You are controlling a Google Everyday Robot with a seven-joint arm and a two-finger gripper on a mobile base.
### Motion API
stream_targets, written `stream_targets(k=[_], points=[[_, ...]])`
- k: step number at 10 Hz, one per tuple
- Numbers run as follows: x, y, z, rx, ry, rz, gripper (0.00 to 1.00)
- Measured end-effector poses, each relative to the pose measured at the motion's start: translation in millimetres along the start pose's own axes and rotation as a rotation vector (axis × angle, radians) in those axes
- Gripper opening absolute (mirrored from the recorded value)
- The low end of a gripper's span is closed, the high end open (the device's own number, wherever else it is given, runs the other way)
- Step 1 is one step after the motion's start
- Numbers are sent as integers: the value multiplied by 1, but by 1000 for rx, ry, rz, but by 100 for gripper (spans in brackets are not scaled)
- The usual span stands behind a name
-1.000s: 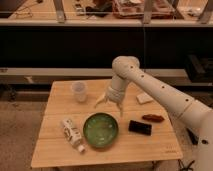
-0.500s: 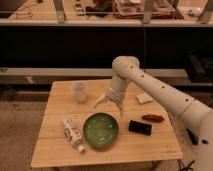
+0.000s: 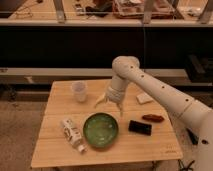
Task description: Drag the ceramic bowl in a circle
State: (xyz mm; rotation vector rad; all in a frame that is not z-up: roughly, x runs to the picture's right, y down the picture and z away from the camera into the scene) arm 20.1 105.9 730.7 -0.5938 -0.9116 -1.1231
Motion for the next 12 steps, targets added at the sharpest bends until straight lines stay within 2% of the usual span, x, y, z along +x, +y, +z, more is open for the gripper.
stream_targets(k=[3, 5, 7, 8, 9, 12], points=[[0, 0, 0, 0, 0, 0, 80], [2, 2, 1, -2, 8, -31, 80], [13, 8, 4, 12, 51, -142, 80], [20, 13, 4, 23, 83, -224, 80], [26, 21, 3, 26, 136, -328, 80], [34, 42, 2, -5, 212, -484, 80]])
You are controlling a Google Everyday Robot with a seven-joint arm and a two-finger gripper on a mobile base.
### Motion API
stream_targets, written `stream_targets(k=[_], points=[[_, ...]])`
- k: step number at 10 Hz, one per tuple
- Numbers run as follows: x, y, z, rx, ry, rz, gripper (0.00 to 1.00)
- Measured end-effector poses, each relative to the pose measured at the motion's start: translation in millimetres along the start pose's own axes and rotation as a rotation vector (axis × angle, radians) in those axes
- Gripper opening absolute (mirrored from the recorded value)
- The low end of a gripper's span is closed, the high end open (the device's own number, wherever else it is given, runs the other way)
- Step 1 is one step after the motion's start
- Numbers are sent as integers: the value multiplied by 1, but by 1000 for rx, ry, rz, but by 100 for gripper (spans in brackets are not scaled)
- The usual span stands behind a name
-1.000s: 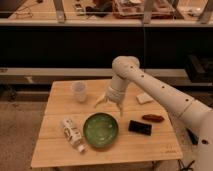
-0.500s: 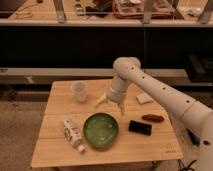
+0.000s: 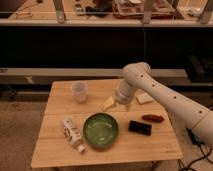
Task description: Drag the ceramic bowl in a circle
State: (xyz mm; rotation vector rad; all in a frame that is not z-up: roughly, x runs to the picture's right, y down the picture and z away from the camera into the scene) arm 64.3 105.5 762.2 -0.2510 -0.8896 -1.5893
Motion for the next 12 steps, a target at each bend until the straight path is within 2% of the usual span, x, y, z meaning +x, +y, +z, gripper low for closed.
stream_targets(k=[3, 4, 6, 7, 8, 9, 10, 12], points=[[2, 1, -1, -10, 19, -25, 80], [6, 2, -1, -21, 39, -35, 80], [22, 7, 6, -46, 125, -82, 80], [28, 7, 13, -47, 172, -128, 80], [29, 8, 18, -42, 193, -154, 80], [26, 9, 26, -29, 199, -172, 80], [17, 11, 39, -5, 178, -181, 80], [-2, 19, 58, 29, 102, -167, 80]])
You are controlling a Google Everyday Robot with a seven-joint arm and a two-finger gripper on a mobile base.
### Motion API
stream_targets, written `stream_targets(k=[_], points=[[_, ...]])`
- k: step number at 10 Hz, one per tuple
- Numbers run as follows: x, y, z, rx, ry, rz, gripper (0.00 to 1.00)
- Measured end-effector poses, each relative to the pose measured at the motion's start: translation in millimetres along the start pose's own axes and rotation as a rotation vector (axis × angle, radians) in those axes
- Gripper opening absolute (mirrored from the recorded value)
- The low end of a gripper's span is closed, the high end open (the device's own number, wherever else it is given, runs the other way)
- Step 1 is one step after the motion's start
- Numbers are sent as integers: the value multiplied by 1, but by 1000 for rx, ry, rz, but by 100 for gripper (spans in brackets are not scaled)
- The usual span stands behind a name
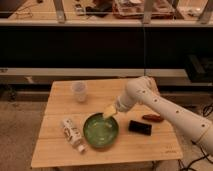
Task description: Drag the ceramic bowl in a circle
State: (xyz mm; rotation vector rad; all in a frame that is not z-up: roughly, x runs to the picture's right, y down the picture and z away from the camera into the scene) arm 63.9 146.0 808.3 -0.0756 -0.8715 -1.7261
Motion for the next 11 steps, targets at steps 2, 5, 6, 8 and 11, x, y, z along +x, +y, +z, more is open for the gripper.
stream_targets(k=[2, 5, 6, 8, 11], points=[[-16, 7, 15, 33, -75, 16, 68], [-19, 13, 25, 56, -117, 13, 49], [-18, 16, 29, 64, -121, 17, 49], [-19, 24, 34, 51, -137, 18, 49], [-19, 33, 47, -2, -165, 10, 49]])
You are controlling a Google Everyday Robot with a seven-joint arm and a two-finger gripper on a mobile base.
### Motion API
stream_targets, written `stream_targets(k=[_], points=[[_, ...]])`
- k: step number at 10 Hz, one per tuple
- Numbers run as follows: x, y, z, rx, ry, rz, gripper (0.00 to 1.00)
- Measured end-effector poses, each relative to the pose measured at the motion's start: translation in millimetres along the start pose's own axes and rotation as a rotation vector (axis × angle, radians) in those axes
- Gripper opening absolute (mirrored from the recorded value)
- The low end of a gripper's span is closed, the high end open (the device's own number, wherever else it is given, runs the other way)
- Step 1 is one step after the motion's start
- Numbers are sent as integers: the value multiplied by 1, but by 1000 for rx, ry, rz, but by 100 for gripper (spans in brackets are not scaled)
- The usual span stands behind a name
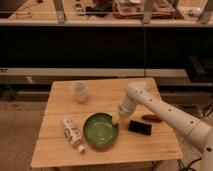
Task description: Drag the ceramic bowl in a circle
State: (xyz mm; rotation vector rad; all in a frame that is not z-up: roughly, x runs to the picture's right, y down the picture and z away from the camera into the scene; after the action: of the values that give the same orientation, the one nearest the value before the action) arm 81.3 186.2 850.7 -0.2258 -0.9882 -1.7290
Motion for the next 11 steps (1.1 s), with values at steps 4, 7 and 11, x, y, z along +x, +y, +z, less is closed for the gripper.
stream_targets(k=[4, 7, 11], points=[[7, -23, 0, 60, 1, -7, 49], [7, -28, 5, 71, -14, -19, 49], [6, -27, 11, 46, -36, -32, 22]])
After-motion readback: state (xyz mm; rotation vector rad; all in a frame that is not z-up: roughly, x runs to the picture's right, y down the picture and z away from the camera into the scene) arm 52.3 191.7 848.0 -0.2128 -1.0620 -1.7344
